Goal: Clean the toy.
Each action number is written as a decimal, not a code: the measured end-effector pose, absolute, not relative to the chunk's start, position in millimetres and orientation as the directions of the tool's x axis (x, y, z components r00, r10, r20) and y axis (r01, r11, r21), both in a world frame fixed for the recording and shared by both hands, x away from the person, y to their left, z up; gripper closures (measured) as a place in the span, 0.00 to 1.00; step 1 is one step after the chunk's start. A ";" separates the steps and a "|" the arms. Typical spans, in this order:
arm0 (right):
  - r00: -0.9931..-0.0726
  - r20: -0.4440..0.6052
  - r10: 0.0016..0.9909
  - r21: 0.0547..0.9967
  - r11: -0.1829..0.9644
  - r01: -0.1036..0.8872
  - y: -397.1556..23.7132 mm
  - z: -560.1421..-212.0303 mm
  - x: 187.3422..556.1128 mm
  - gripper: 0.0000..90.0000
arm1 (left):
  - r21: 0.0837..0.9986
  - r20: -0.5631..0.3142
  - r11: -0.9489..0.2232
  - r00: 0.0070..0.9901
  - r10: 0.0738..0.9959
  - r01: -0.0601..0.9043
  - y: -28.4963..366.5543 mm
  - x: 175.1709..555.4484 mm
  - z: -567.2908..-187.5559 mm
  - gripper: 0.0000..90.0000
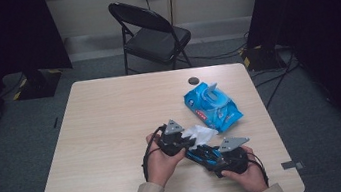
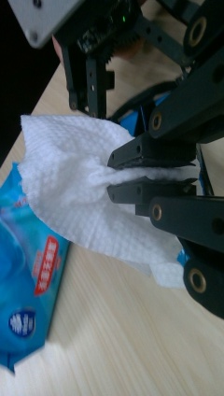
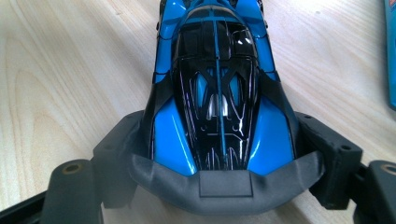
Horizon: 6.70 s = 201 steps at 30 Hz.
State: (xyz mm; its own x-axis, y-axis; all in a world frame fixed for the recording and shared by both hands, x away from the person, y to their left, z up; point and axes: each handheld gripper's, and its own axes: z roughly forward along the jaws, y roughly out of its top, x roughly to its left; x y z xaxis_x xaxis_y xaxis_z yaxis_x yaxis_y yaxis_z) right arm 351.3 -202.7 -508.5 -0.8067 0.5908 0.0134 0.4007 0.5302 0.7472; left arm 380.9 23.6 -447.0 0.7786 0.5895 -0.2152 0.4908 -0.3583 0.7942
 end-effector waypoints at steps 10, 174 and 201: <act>-0.807 0.013 0.590 0.748 0.530 0.400 -202.7 -508.5 351.3 0.27 | 0.769 -0.238 -0.412 0.818 0.523 0.488 -19.9 373.3 -469.0 0.93; -0.795 0.040 0.606 0.743 0.514 0.429 -212.0 -504.4 349.4 0.18 | 0.716 -0.229 -0.335 0.660 0.716 0.612 96.4 359.9 -499.9 0.92; -0.796 0.091 0.598 0.729 0.505 0.463 -182.3 -471.7 378.0 0.37 | 0.712 -0.245 -0.344 0.675 0.696 0.613 105.5 349.3 -499.8 0.90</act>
State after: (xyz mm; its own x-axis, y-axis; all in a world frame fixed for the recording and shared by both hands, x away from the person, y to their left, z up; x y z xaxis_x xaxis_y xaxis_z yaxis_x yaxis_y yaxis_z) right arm 378.0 -182.3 -471.7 -0.7961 0.5983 0.0910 0.4627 0.5048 0.7287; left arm 349.3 105.5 -499.8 0.6749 0.6961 -0.2449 0.6127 -0.3437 0.7117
